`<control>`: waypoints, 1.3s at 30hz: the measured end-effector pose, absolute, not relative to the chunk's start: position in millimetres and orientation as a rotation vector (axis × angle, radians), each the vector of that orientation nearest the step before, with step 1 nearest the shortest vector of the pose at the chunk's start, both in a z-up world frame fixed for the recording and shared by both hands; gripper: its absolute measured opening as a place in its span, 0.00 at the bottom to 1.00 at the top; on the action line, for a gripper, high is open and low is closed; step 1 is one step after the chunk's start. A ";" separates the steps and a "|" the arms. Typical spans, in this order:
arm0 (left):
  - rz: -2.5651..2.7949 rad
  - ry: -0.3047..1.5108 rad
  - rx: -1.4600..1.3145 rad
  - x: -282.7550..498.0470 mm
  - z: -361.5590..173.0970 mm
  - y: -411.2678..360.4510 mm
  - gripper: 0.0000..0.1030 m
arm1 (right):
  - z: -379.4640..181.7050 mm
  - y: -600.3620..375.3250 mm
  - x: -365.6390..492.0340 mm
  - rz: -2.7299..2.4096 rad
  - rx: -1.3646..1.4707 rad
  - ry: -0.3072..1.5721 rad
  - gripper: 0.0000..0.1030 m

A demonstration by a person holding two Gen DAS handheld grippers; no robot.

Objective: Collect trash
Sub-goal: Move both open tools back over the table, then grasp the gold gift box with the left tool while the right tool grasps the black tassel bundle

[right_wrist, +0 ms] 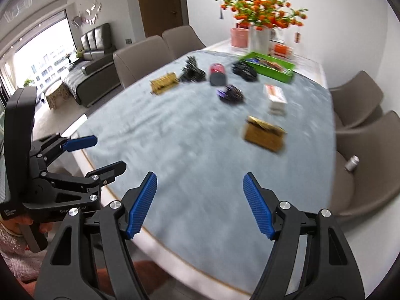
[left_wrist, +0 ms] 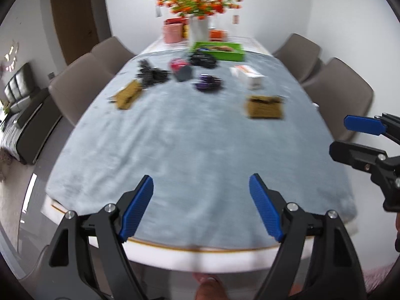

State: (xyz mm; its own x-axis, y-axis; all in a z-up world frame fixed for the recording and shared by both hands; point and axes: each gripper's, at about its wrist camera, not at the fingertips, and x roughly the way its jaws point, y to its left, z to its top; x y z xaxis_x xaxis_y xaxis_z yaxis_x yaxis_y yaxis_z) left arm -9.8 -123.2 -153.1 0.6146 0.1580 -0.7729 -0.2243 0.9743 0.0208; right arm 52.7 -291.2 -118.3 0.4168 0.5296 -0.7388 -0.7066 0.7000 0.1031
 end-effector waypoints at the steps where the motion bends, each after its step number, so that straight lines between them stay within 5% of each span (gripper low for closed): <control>1: 0.224 0.880 -0.084 -7.7 -152.3 -106.6 0.77 | -117.2 -271.6 59.1 0.791 -0.230 0.830 0.67; 17: 0.315 0.890 -0.100 104.3 -172.5 50.8 0.77 | -135.2 -138.8 189.0 0.756 -0.252 0.842 0.67; 39: 0.168 0.964 -0.086 227.9 -256.9 152.3 0.77 | -207.7 32.8 294.4 0.788 -0.292 0.904 0.67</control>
